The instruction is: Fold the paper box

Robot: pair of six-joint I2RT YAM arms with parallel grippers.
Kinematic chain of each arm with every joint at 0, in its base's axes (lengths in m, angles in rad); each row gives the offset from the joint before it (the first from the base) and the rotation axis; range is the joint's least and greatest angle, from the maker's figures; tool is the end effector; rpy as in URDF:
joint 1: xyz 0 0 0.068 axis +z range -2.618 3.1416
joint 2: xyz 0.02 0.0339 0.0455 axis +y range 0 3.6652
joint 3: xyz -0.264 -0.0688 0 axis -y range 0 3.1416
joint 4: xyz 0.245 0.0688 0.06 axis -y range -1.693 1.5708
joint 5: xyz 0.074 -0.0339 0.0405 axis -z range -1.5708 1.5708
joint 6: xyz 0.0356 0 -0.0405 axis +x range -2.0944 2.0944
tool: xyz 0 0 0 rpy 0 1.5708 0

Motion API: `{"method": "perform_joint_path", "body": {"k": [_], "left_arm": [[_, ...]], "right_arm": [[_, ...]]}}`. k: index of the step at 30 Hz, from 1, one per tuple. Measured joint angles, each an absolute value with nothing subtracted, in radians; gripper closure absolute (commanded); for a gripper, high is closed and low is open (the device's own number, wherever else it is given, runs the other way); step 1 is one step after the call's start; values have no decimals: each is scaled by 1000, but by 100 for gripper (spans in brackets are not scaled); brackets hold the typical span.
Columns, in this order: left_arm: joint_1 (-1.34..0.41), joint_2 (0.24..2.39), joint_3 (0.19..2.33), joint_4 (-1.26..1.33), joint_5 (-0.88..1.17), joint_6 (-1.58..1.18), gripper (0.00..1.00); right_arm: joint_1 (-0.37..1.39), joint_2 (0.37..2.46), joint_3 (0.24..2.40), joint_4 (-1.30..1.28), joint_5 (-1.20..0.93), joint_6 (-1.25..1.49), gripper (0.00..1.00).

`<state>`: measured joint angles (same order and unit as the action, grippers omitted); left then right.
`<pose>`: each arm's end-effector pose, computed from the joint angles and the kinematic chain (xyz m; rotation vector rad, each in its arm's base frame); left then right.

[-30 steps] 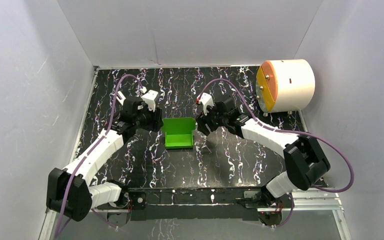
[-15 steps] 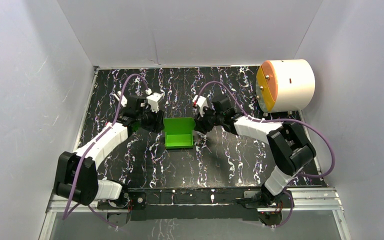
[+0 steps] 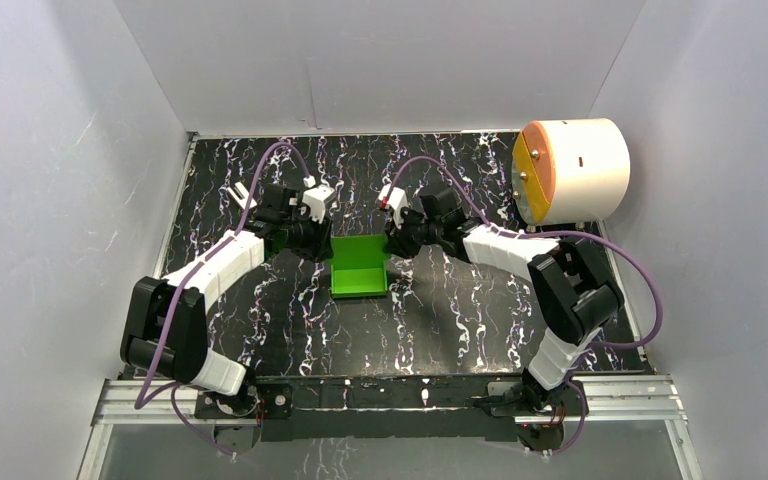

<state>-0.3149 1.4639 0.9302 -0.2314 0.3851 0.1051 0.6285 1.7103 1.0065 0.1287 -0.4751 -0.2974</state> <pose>0.2911 -0.1089 0.2289 0.6730 2.2317 -0.5541 0.2905 0.2313 0.2047 -1.2058 1.7863 0.7017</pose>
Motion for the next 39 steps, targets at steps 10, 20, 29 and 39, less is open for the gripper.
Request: {"method": "perform_joint_path", "body": {"k": [10, 20, 29, 39], "left_arm": [[-308, 1464, 931, -245, 402, 133, 87], [-307, 1464, 932, -263, 408, 133, 98], [-311, 1464, 932, -235, 381, -29, 100], [-367, 1455, 899, -150, 202, -269, 100]], "right_arm": [[628, 1720, 1045, 70, -503, -342, 88], [628, 1725, 1073, 17, -492, -359, 100], [674, 1725, 1100, 2, -295, -244, 100], [785, 1718, 1106, 4, 61, -31, 100]]}}
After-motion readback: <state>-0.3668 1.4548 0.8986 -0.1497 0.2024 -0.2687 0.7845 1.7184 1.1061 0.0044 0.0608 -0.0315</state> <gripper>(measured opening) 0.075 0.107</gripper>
